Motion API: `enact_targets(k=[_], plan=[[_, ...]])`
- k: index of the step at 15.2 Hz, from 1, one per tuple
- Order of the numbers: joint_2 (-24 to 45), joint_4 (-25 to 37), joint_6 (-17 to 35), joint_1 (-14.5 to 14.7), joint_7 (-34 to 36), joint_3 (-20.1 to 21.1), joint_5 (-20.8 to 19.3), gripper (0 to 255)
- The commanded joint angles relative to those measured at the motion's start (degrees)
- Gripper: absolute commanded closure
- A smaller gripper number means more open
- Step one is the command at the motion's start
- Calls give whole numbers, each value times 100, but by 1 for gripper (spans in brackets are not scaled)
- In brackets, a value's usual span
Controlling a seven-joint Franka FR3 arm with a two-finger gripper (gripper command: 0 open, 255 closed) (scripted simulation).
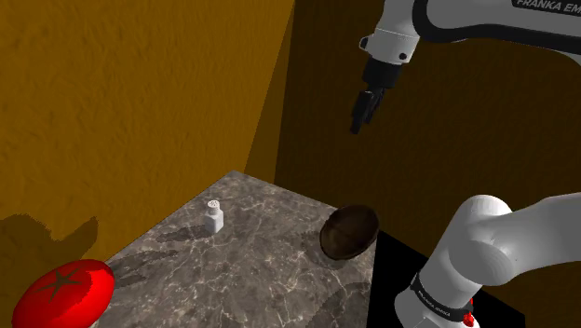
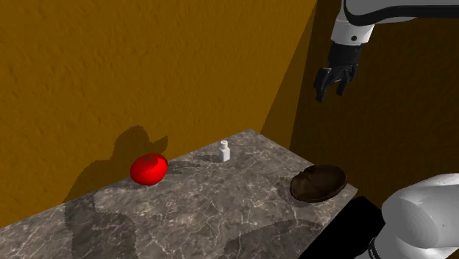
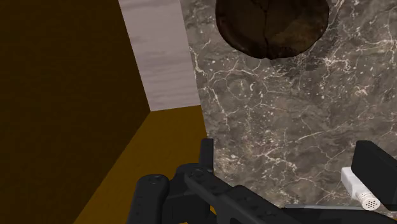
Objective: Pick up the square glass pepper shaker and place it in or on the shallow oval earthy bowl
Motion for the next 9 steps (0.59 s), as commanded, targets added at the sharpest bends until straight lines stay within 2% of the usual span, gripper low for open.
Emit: enact_targets(k=[1, 9], plan=[[0, 0, 0, 0, 0, 0, 0, 0], [1446, 364, 705, 83, 746, 680, 232, 0]])
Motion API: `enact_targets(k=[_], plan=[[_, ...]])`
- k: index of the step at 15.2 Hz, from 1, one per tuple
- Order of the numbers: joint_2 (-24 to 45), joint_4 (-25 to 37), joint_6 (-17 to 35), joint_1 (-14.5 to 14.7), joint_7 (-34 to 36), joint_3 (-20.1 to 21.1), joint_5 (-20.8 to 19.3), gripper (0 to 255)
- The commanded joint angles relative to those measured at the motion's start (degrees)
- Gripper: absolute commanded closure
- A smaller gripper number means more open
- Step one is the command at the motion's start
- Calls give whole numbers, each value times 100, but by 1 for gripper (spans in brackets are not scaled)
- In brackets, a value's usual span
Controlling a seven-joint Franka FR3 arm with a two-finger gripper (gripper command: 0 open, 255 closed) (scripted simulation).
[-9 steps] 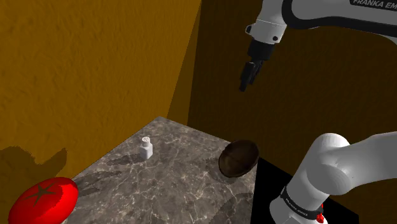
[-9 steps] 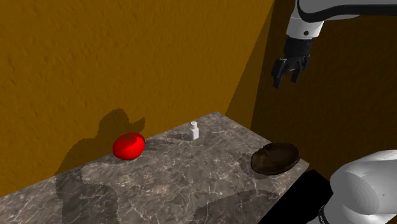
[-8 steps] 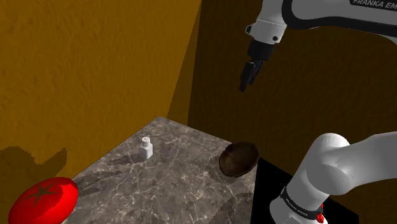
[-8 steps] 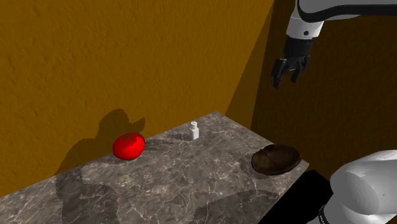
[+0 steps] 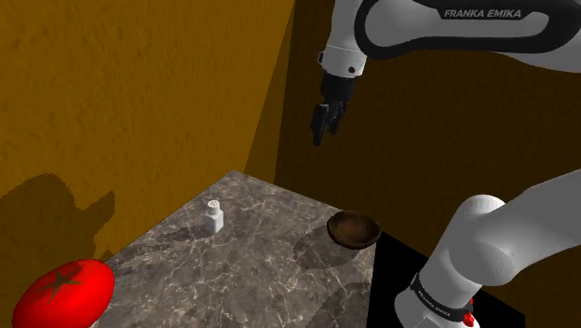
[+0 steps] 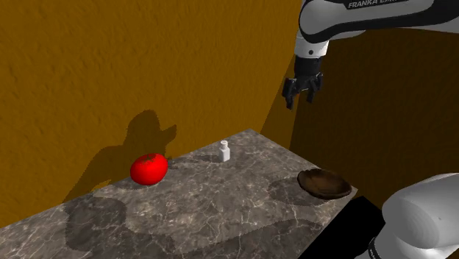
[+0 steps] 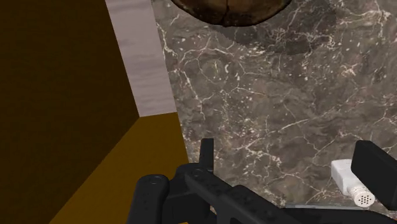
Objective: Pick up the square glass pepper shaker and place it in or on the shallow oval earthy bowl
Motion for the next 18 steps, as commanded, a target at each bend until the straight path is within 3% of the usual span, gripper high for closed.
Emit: enact_targets(k=[1, 9, 18], plan=[[333, 31, 204, 20, 182, 155, 32, 0], [2047, 880, 666, 88, 980, 736, -99, 0], [4193, 2383, 772, 390, 1897, 1101, -621, 0]])
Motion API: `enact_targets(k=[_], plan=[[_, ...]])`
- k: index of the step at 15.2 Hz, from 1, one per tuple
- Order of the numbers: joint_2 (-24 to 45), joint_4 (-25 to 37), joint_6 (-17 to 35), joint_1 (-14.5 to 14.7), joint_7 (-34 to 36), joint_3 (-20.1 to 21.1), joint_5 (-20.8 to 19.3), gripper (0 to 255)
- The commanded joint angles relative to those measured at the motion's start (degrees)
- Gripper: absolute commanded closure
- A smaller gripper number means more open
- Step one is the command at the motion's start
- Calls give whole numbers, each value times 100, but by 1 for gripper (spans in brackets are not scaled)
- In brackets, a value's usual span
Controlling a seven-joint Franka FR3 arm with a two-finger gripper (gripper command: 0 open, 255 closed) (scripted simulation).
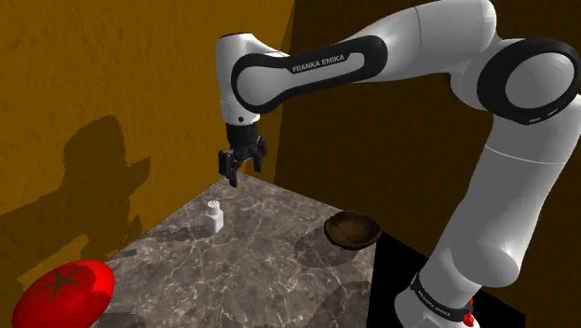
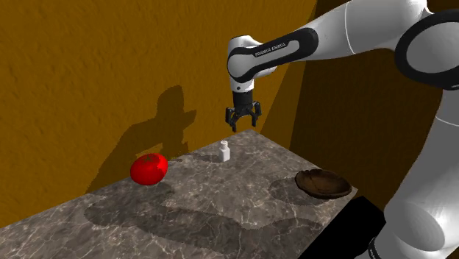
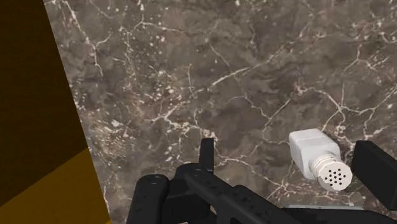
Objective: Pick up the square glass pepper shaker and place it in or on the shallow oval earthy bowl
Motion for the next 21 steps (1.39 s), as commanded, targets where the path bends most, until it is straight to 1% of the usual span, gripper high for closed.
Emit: enact_targets(k=[1, 5, 9, 10, 17, 21], plan=[[501, 413, -37, 110, 195, 39, -134, 0], [1517, 1350, -195, 394, 505, 41, -382, 0], [2588, 2507, -487, 744, 724, -19, -582, 0], [2625, 2551, -500, 759, 728, -25, -586, 0], [2652, 1999, 70, 718, 762, -46, -616, 0], [2652, 1999, 70, 718, 762, -46, -616, 0]])
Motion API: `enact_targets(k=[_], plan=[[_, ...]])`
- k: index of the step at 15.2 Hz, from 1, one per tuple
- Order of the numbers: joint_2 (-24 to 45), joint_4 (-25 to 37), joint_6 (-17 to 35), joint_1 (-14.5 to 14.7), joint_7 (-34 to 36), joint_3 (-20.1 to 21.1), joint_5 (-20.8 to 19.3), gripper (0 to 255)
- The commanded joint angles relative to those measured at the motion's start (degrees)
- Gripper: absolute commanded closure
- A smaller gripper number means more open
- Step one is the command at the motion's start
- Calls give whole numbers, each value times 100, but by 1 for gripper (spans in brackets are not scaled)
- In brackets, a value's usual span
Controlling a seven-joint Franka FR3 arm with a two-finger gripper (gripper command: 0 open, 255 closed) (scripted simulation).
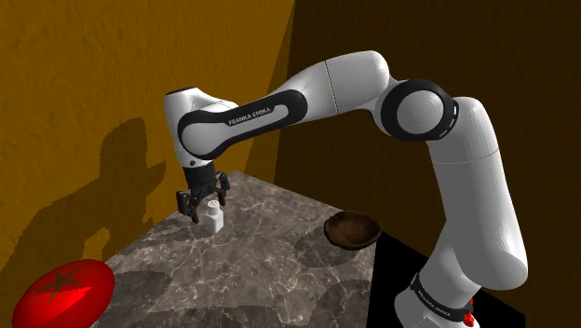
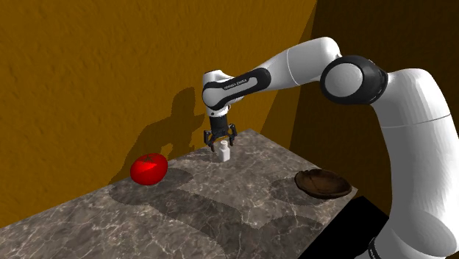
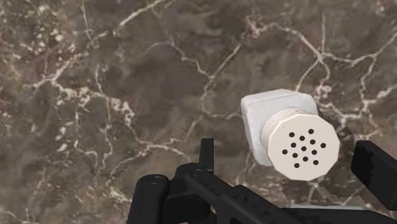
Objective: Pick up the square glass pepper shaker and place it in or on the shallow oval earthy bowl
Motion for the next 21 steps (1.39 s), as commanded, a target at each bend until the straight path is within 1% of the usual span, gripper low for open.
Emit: enact_targets(k=[1, 4, 5, 14, 21], plan=[[-5, -12, 9, -1, 2, 1, 1, 0], [-4, -10, 7, 0, 2, 1, 1, 0], [-4, -10, 7, 0, 2, 1, 1, 255], [-5, -12, 9, -1, 2, 1, 1, 255], [-185, 256, -430, -5, -25, 40, 65, 255]])
